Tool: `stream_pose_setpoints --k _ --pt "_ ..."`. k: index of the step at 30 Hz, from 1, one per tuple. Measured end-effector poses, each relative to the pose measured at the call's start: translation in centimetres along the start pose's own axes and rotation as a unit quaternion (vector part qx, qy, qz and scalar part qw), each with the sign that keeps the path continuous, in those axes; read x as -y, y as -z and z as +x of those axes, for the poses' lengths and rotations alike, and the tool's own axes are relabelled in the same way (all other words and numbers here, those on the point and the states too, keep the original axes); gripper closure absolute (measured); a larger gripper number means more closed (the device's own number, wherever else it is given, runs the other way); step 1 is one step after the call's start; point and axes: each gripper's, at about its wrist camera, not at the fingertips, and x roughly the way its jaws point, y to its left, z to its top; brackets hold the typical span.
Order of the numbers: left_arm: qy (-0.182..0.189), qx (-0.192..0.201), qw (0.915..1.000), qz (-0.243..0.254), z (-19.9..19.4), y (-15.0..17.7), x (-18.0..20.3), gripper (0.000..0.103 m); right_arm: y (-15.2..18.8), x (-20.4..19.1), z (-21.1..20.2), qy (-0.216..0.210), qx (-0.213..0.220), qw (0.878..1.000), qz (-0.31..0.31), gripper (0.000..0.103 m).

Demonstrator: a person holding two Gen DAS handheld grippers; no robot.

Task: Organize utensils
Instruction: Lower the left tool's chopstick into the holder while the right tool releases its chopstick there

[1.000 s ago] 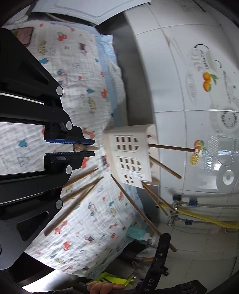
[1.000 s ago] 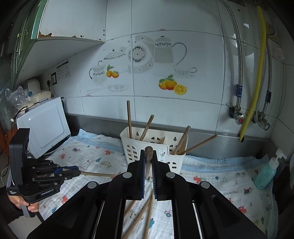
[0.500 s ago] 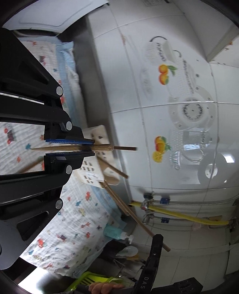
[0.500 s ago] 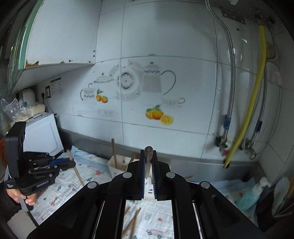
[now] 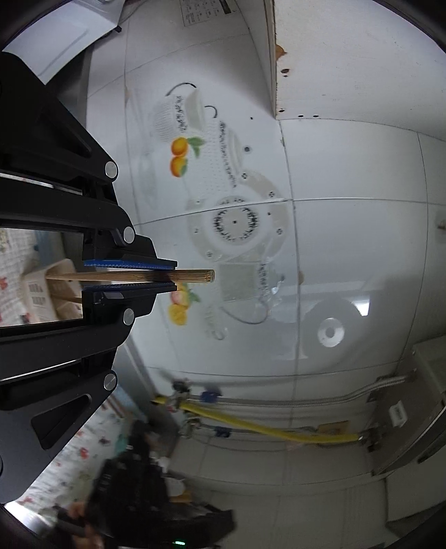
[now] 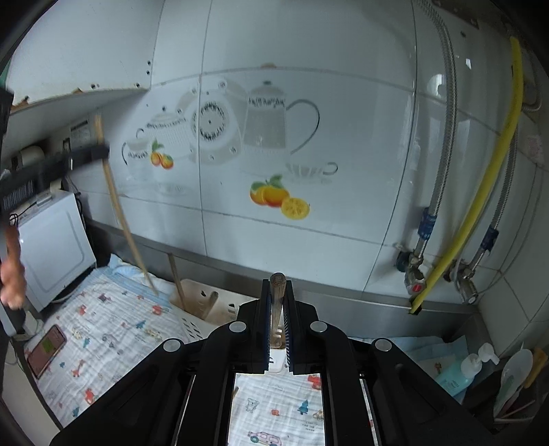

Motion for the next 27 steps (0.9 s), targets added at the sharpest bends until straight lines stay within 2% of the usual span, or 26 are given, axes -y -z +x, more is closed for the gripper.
stream_pose_setpoints --k 4,12,17,22,24,26,27 --pt "-0.005 -0.002 0.9999 -0.011 2.0 0.0 -0.1 0.097 0.5 0.4 1.6 -0.006 -0.015 1.0 0.007 0.096" --pt "-0.001 -0.05 0.9975 -0.05 5.9 3.4 -1.7 0.097 1.4 0.5 3.5 -0.01 -0.036 0.999 0.015 0.096" --pt "0.009 -0.071 0.9959 -0.055 7.1 5.1 -2.1 0.097 1.9 0.4 4.5 -0.015 -0.044 0.999 0.022 0.096" --pt "0.008 -0.076 0.9959 -0.049 7.1 6.0 -2.0 0.094 2.3 0.2 5.0 -0.018 -0.047 0.998 0.026 0.096" --pt "0.009 -0.079 0.9956 -0.049 7.0 6.2 -2.1 0.094 2.3 0.2 5.0 -0.017 -0.047 0.998 0.027 0.092" --pt "0.009 -0.08 0.9956 -0.049 6.9 6.3 -2.2 0.094 2.4 0.3 4.9 -0.017 -0.045 0.998 0.029 0.079" --pt "0.011 -0.079 0.9956 -0.048 6.7 6.3 -2.2 0.086 2.4 0.3 4.8 -0.015 -0.043 0.999 0.029 0.076"
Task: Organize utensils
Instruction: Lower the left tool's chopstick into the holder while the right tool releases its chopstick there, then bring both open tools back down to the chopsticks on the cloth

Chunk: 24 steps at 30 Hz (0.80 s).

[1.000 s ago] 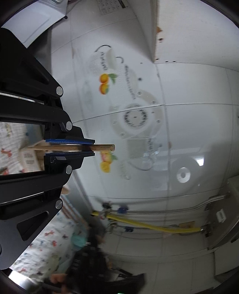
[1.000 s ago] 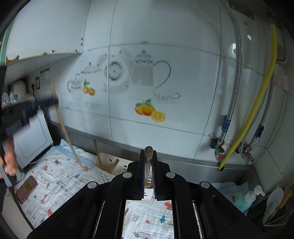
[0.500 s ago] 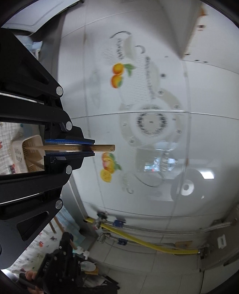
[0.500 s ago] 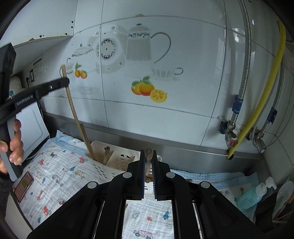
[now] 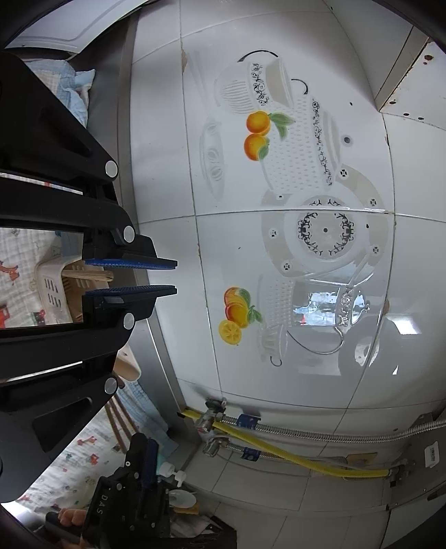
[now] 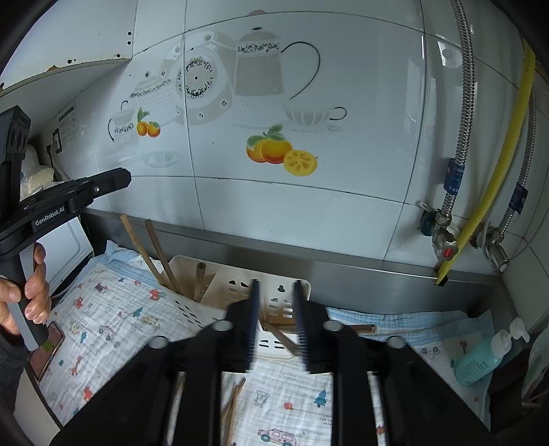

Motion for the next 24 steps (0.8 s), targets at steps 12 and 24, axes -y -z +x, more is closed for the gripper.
stream_pose_setpoints --k 12,24 --pt "-0.013 0.024 0.9996 0.0 -4.0 1.5 -0.1 0.028 1.1 -0.1 -3.3 0.018 0.038 0.999 0.011 0.023" --pt "-0.03 0.0 0.9993 0.02 -7.9 7.1 0.9 0.007 5.2 -1.4 -7.1 0.029 0.065 0.997 0.007 0.01"
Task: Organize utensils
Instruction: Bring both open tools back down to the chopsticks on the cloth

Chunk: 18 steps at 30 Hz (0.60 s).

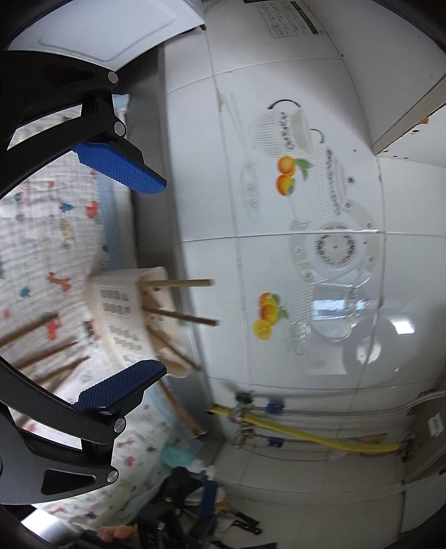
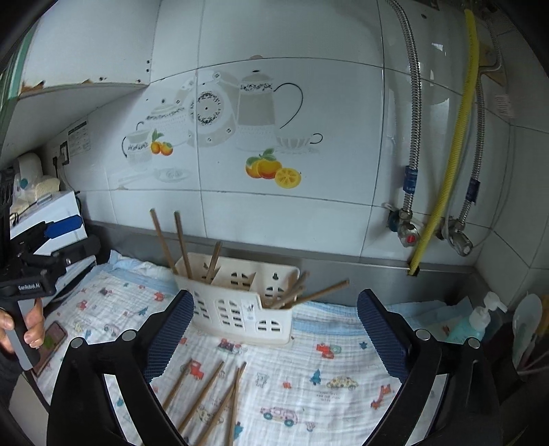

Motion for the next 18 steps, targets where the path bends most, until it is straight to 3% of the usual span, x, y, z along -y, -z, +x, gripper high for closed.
stream_pose_setpoints --k 9,15,18 --pt "0.032 -0.039 0.9987 0.0 -1.8 4.9 1.2 0.006 4.2 -1.9 -2.1 0.003 -0.009 1.0 -0.023 0.01" --pt "0.023 -0.06 0.9978 0.018 -2.4 7.7 2.5 0.006 7.3 -2.4 -2.5 0.006 -0.027 0.999 -0.02 0.01" --pt "0.039 -0.072 0.9964 0.018 -2.7 8.8 2.7 0.006 9.1 -2.5 -2.6 0.0 -0.038 0.999 -0.009 0.01"
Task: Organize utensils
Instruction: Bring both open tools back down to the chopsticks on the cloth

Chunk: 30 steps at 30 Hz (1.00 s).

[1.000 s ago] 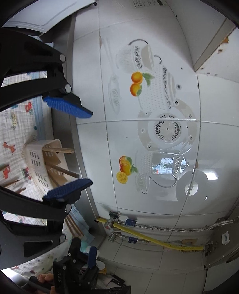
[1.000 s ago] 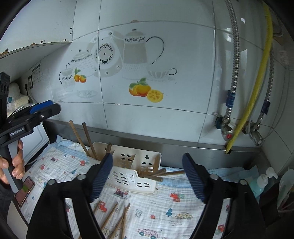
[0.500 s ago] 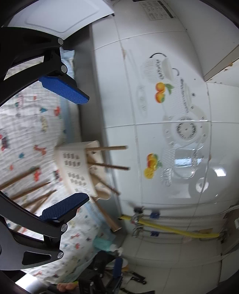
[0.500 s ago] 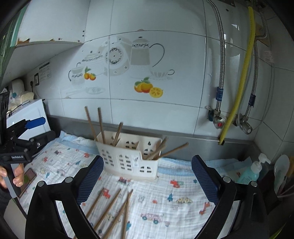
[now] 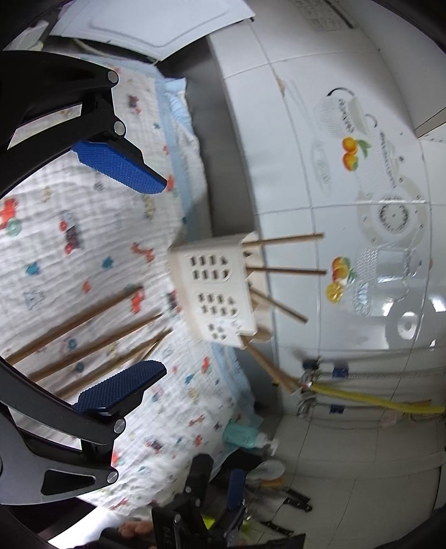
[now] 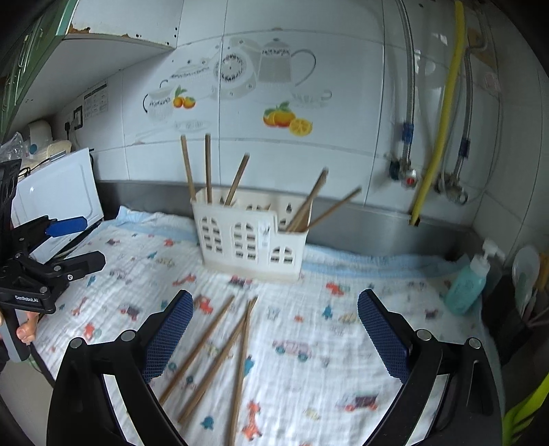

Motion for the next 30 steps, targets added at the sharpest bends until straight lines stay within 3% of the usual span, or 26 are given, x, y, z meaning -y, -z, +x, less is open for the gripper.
stream_pose_setpoints --k 12,18,20,23,26,30 --pt "-0.001 -0.049 0.9971 -0.058 0.2 5.0 -0.6 0.006 6.8 -0.6 0.9 -0.014 -0.054 0.998 0.03 0.01" --pt "-0.019 -0.062 0.9966 -0.05 0.3 6.6 -0.1 0.006 9.5 -1.2 1.6 -0.03 -0.077 0.995 0.051 0.012" --pt "-0.025 -0.067 0.9964 -0.047 0.3 6.9 0.1 0.006 10.0 -1.3 1.9 -0.037 -0.084 0.994 0.058 0.028" --pt "-0.035 -0.074 0.9956 -0.044 0.5 7.7 0.3 0.006 10.8 -1.5 2.3 -0.047 -0.093 0.992 0.072 0.03" --pt "-0.041 -0.083 0.9948 -0.043 0.6 8.2 0.4 0.006 11.2 -2.0 2.6 -0.044 -0.1 0.992 0.063 0.044" --pt "-0.046 -0.098 0.9931 -0.045 0.9 9.0 0.5 0.006 11.8 -2.2 3.3 -0.053 -0.111 0.99 0.066 0.052"
